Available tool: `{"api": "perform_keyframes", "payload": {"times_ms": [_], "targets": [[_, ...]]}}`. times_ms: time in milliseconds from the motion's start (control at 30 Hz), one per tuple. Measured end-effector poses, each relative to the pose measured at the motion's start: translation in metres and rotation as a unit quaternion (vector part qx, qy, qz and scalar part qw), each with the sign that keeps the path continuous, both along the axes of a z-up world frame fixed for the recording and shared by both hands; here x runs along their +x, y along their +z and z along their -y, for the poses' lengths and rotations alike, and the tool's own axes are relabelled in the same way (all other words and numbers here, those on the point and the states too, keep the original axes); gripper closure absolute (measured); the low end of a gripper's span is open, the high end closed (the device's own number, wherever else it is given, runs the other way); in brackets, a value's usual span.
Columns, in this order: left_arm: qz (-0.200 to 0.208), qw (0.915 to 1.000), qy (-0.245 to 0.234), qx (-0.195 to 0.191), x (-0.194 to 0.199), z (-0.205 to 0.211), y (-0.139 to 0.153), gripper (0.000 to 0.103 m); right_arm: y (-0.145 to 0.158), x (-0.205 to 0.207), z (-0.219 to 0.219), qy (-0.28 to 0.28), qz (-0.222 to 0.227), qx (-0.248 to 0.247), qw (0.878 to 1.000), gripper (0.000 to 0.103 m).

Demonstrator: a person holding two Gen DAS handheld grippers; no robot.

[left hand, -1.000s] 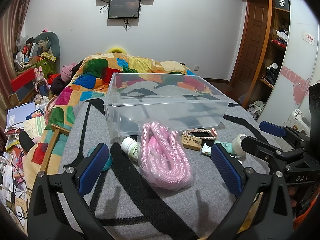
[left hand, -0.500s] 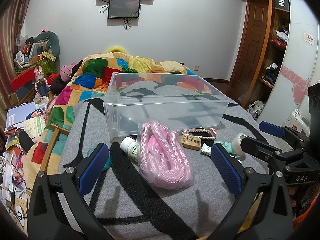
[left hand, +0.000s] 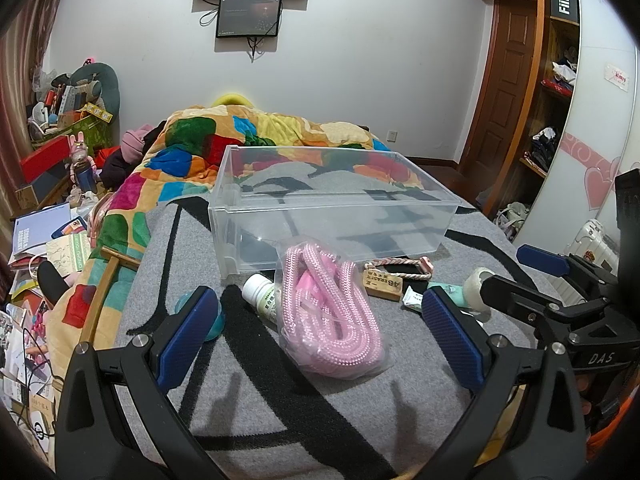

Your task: Organize objects

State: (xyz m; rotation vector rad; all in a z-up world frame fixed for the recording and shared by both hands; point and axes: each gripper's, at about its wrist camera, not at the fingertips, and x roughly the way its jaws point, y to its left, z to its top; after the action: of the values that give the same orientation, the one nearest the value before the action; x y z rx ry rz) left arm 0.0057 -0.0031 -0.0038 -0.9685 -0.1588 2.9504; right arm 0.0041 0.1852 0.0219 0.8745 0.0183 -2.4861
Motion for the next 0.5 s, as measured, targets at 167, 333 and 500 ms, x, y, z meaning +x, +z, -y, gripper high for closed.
{"api": "perform_keyframes", "payload": {"times_ms": [167,333,500], "targets": [[-0.009,0.9999,0.007,0.003,0.003,0.005,0.001,0.008,-0.001,0.002,0.0,0.0,-0.001,-0.002,1.0,0.0],[-0.002,0.9996,0.026,0.005,0.001,0.02,0.004,0.024,-0.002,-0.003,-0.004,-0.014,0.003,-0.001,1.0,0.001],[0.012,0.9986,0.05,0.016,-0.004,0.045,0.001,0.042,-0.005,-0.013,-0.012,-0.027,0.016,-0.004,0.999,0.018]]}}
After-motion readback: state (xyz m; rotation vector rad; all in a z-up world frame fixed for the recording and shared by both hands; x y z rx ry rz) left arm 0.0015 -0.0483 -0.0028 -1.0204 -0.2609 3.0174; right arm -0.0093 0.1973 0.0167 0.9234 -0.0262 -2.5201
